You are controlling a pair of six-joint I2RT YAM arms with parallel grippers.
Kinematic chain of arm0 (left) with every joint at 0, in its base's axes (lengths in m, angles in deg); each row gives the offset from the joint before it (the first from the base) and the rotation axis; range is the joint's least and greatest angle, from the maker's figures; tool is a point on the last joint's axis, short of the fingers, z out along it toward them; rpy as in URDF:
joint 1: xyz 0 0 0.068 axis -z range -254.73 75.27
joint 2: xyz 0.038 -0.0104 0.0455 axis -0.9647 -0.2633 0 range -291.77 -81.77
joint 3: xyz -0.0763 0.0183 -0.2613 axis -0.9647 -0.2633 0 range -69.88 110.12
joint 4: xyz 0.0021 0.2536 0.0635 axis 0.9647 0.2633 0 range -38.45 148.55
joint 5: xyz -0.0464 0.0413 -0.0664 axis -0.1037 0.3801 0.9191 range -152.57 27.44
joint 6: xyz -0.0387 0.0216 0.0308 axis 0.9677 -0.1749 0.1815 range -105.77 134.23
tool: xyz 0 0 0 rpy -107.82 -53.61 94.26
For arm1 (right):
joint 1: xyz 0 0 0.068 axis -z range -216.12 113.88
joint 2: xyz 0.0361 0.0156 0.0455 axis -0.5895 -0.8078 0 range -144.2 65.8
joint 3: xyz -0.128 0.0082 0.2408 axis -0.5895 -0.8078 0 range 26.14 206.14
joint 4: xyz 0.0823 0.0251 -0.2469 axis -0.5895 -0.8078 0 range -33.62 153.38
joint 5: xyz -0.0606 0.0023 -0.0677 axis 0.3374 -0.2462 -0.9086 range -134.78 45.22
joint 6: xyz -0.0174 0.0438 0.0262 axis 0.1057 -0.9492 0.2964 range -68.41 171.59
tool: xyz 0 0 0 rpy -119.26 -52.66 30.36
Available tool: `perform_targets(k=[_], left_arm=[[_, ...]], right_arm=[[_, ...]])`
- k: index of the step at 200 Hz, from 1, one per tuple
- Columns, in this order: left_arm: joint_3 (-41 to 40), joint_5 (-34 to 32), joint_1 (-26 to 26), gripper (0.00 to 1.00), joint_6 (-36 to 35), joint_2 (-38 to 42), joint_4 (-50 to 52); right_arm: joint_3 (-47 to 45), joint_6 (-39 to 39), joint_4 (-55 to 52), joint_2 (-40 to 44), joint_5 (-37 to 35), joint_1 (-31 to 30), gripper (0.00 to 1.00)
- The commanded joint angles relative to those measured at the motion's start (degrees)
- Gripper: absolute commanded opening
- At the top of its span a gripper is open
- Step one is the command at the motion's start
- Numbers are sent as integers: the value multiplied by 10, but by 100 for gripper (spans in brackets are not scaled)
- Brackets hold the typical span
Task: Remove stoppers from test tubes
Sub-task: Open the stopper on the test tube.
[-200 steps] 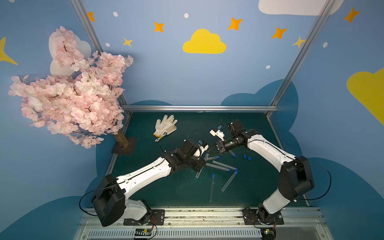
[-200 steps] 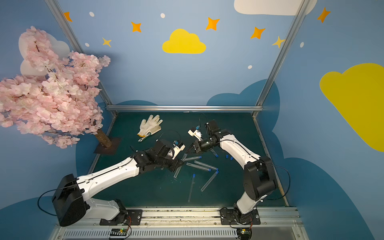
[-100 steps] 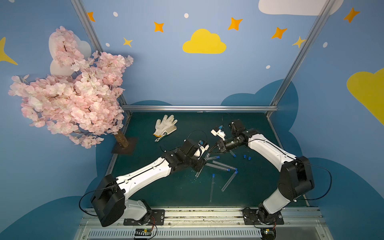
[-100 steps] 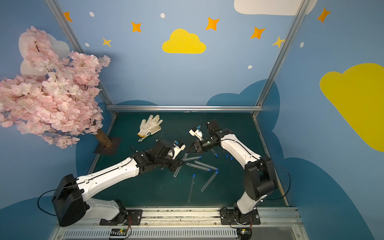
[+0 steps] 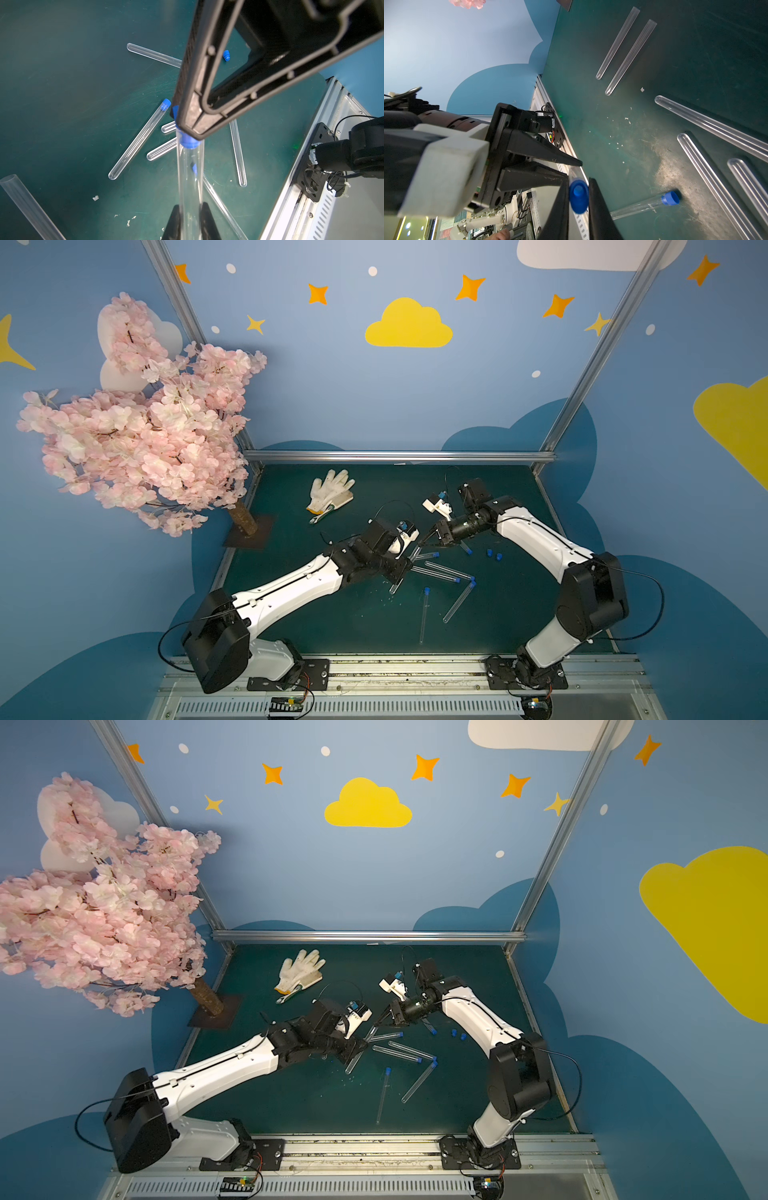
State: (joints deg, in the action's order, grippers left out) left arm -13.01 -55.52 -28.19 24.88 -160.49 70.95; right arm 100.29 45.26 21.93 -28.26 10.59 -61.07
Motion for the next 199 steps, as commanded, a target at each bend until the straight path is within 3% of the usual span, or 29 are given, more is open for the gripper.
perform_targets(k=[1,96,199], left_arm=[[-19,-16,-3,8,-1,1,76],[-17,-17,-5,7,-8,-4,81],[-16,-14,-4,7,-18,-5,85]], right_arm=[[25,-7,16,4,-2,24,0],[45,16,-25,-4,-33,28,0],[57,1,-17,-9,-15,39,0]])
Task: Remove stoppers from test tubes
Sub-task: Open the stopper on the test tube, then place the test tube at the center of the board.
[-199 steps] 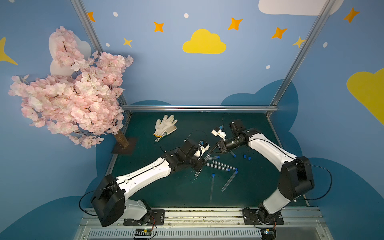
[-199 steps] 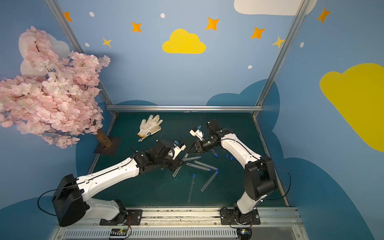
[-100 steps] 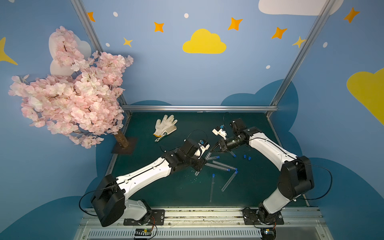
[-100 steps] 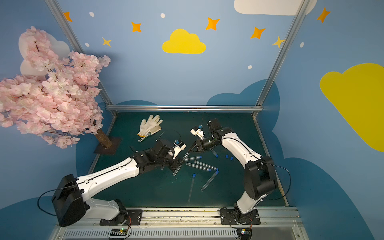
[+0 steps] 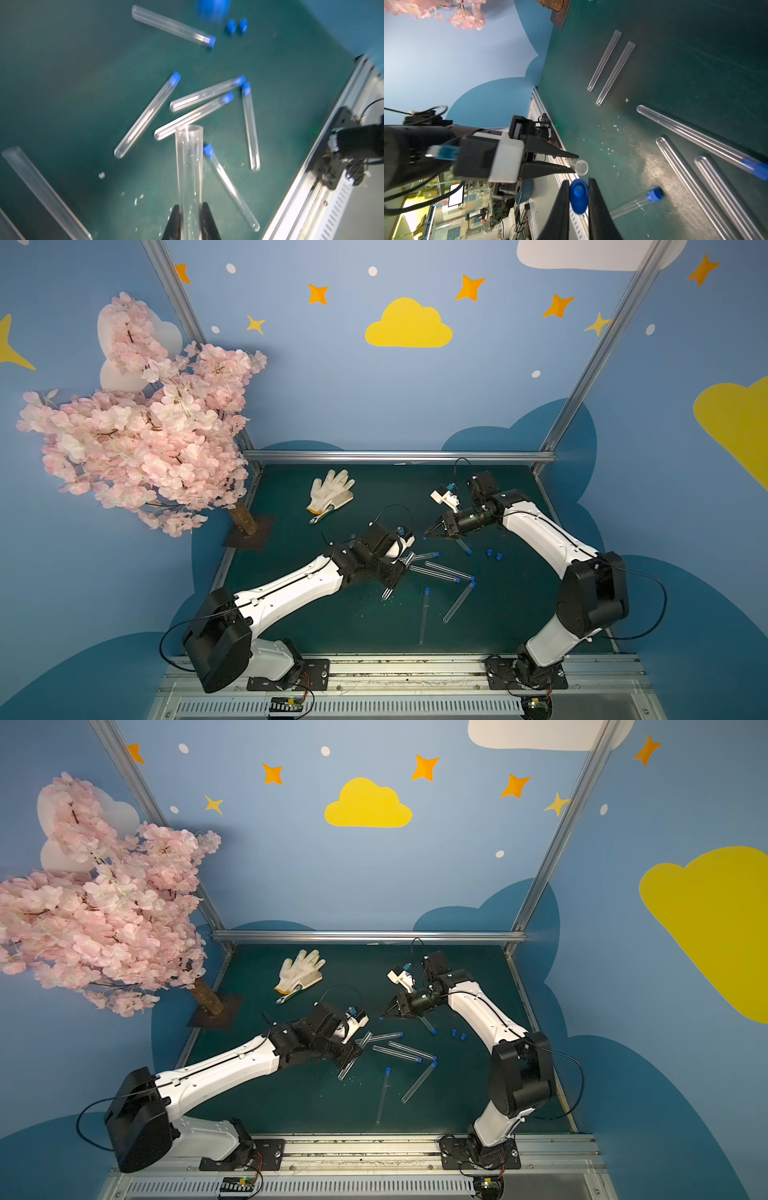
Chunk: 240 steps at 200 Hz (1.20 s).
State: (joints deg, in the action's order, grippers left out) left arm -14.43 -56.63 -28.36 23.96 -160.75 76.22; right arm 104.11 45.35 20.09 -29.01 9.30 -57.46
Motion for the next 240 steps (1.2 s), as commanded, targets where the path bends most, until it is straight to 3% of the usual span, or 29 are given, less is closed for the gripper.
perform_targets(k=[1,36,77,143,193,240], left_arm=[[-2,-3,-2,7,-9,-2,33],[-4,-11,-6,7,2,0,28],[20,-55,-38,9,75,-21,41],[180,-148,-67,10,168,-201,149],[294,-161,-81,11,186,-322,211],[325,-155,-104,11,192,-370,229]], right_arm=[[19,1,0,-2,-3,3,0],[21,17,-29,-9,-26,7,0],[24,35,-57,-9,-56,13,0],[33,50,-97,-15,-100,16,0],[31,59,-112,-6,-116,20,0],[32,56,-113,-12,-123,24,0]])
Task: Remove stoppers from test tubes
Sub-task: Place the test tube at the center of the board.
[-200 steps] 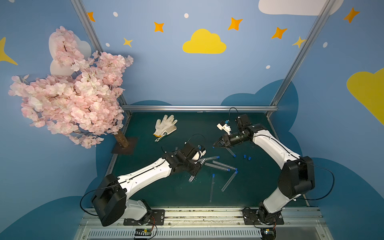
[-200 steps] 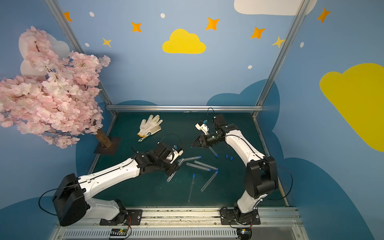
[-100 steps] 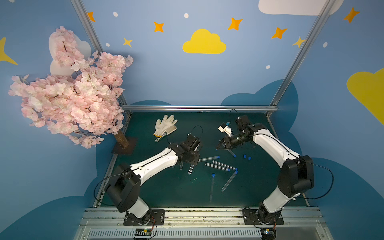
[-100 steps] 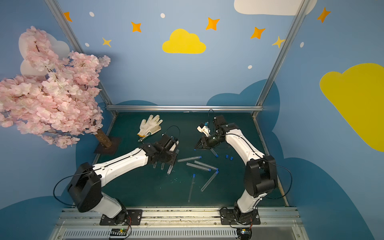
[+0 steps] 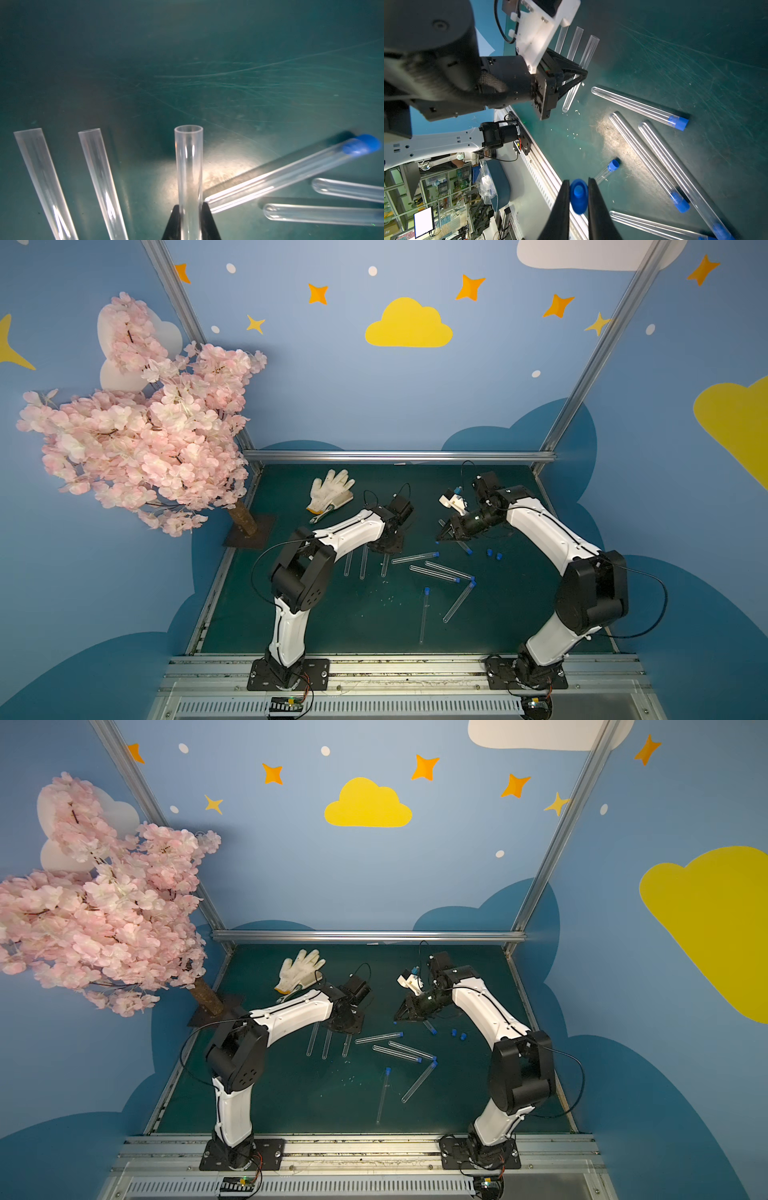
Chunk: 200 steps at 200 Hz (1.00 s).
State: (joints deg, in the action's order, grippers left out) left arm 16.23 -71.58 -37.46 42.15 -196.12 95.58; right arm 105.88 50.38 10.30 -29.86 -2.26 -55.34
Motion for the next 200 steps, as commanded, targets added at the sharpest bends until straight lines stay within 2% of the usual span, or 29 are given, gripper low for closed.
perform_targets(k=[1,35,70,118,152,200], left_arm=[[19,-5,-13,11,10,-18,36],[33,-18,-21,13,6,-43,47],[40,-17,-21,21,3,-67,50],[41,-14,-23,24,5,-85,45],[38,-14,-23,32,4,-74,43],[53,-5,-21,49,-18,-45,49]], right_arm=[[14,5,-15,-4,-8,3,0],[16,4,-15,-7,-11,8,0],[11,2,-12,-6,-16,17,0],[15,-3,-11,-5,-20,27,0],[18,-5,-15,-5,-24,34,0],[-15,-30,4,6,-37,62,0]])
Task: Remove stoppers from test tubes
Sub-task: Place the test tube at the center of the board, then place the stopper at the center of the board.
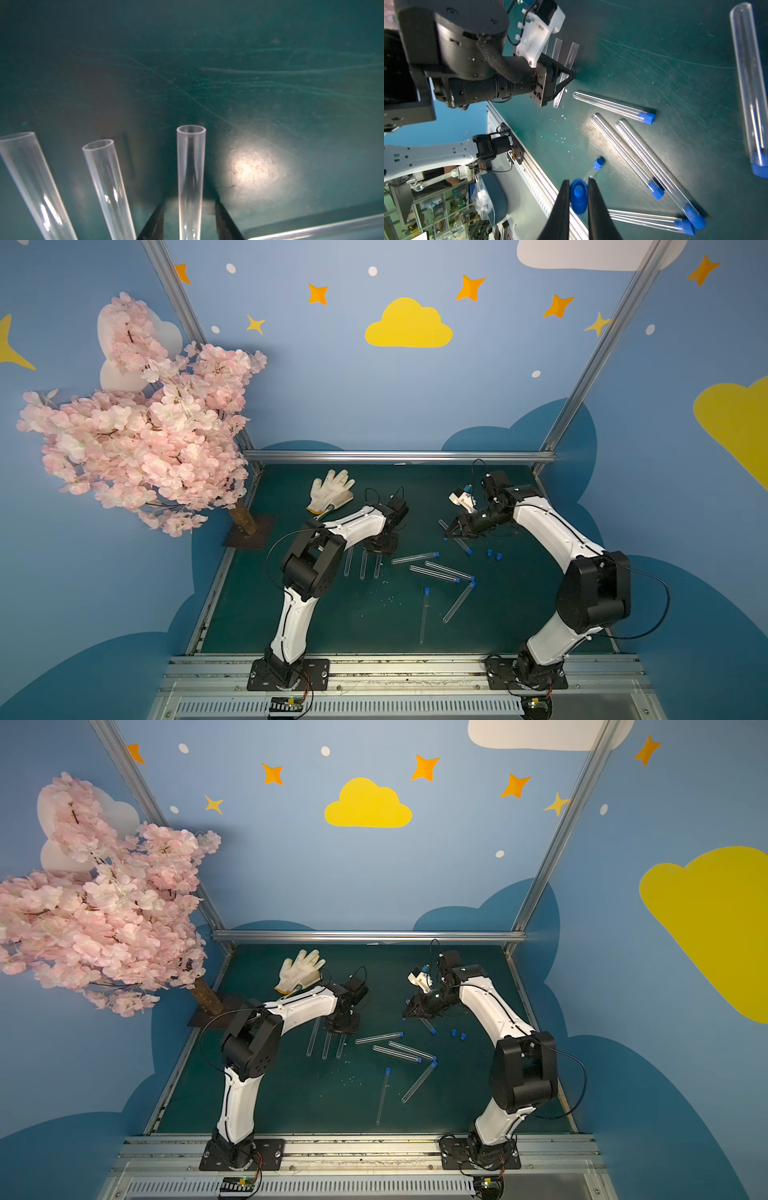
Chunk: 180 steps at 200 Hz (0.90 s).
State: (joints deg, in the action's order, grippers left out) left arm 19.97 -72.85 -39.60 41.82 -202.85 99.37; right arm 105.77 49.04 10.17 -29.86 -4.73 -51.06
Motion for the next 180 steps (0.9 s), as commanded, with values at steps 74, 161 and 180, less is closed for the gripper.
perform_targets(k=[74,161,180], left_arm=[[-1,6,15,86,-59,92,4],[-62,32,85,96,-113,181,-105],[-85,51,87,97,-109,199,-122]], right_arm=[[-45,-54,3,0,-68,105,0],[-76,-96,40,-8,-150,234,0],[-84,-87,36,-4,-200,251,0]])
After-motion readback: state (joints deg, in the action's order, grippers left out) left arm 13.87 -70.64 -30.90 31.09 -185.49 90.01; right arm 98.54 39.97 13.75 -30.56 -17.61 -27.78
